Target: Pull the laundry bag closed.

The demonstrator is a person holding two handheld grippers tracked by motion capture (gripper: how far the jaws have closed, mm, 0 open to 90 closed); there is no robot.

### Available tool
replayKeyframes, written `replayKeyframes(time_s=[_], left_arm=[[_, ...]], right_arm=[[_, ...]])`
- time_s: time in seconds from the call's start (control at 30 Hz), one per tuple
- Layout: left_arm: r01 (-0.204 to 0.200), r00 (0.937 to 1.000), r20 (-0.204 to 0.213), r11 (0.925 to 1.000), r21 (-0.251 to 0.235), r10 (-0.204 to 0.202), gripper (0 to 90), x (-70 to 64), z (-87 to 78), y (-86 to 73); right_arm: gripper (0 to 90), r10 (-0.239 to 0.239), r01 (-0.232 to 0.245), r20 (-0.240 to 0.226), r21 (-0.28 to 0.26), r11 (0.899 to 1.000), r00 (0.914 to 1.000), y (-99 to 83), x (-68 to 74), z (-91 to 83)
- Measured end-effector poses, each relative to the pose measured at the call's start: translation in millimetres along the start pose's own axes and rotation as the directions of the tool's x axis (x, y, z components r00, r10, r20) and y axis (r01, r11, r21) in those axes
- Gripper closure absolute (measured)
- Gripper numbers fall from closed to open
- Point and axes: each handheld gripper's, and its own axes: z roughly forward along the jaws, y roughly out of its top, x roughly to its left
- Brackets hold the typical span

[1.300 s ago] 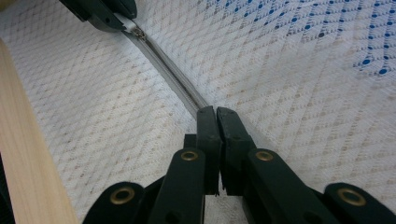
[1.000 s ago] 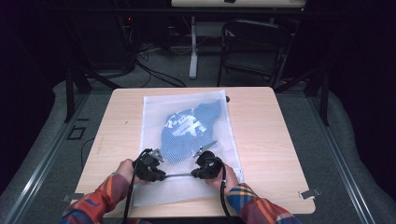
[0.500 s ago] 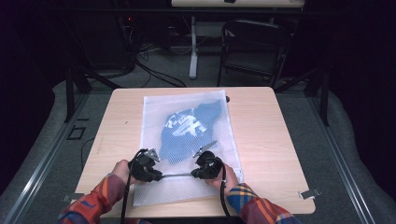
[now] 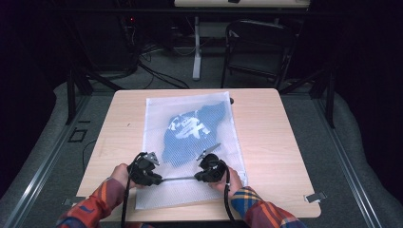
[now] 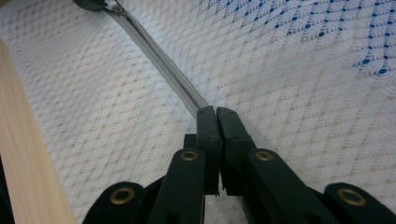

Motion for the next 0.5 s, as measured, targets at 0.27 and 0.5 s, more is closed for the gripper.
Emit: replayKeyframes(time_s=[0.27, 0.5], left_arm=[[0.007, 1.0000, -0.005, 1.0000, 0.004, -0.007, 81.7, 2.1, -2.4, -3.9], [0.013, 0.9999, -0.011, 0.9999, 0.004, -0.013, 81.7, 2.2, -4.2, -6.2]], right_arm=[[88.8, 0.002, -0.002, -0.002, -0.003, 1.000, 1.0000, 0.1, 0.5, 0.3], [88.8, -0.001, 0.001, 0.004, 0.001, 1.000, 1.0000, 0.2, 0.5, 0.1]])
